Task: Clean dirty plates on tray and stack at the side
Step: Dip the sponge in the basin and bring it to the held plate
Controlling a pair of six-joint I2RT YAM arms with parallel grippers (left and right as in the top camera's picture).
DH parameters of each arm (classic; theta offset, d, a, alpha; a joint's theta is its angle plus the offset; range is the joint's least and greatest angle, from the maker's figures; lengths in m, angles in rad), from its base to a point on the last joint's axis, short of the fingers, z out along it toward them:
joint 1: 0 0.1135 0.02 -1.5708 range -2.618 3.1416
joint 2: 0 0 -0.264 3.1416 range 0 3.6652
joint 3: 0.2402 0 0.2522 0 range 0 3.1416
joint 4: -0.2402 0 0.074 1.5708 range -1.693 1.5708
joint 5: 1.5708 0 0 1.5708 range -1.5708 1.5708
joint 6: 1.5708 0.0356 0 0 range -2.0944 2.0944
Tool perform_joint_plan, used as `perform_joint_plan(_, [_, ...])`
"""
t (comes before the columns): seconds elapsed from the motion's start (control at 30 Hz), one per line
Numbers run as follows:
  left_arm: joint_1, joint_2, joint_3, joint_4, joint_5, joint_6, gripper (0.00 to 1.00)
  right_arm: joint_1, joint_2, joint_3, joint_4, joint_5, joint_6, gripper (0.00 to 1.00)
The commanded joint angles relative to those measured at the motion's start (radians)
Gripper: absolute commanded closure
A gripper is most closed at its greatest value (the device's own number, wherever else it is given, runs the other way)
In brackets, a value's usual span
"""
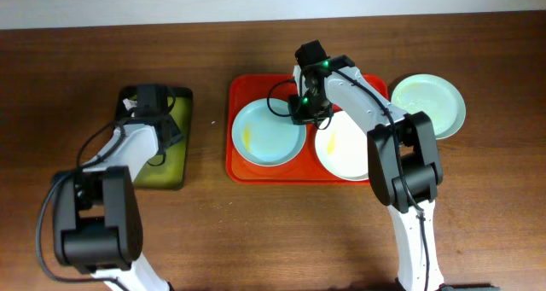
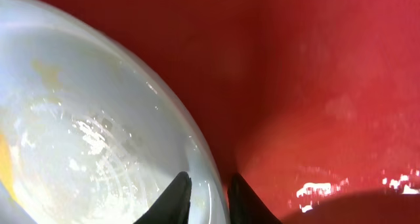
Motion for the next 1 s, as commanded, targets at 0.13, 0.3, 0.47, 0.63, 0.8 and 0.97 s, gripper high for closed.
perform_joint_plan(0.13, [0.114,0.021,0.011,0.055,0.177,-0.01,0.6,0.006,0.028,-0.012,0.037,-0.007,0.015,0.78])
perform_joint_plan(0.3, [0.129,0.019,0.018,0.053,0.217,-0.008,1.0,0.006,0.028,-0.012,0.041,-0.007,0.015,0.78])
perform_joint_plan(0.47, [0.127,-0.181,0.036,-0.02,0.221,-0.009,1.0,0.006,0.028,-0.012,0.051,-0.006,0.015,0.8])
perform_joint_plan(0.63, [0.126,-0.253,0.0,-0.095,0.251,-0.009,1.0,0.006,0.028,-0.012,0.031,-0.007,0.015,0.8])
perform_joint_plan(0.8, [0.126,-0.251,-0.018,-0.089,0.345,0.085,1.0,-0.001,0.028,-0.012,-0.02,0.032,0.014,0.96])
perform_joint_plan(0.97, [-0.055,-0.433,-0.018,-0.102,0.391,0.087,1.0,-0.033,0.026,0.029,-0.131,0.098,0.003,0.96])
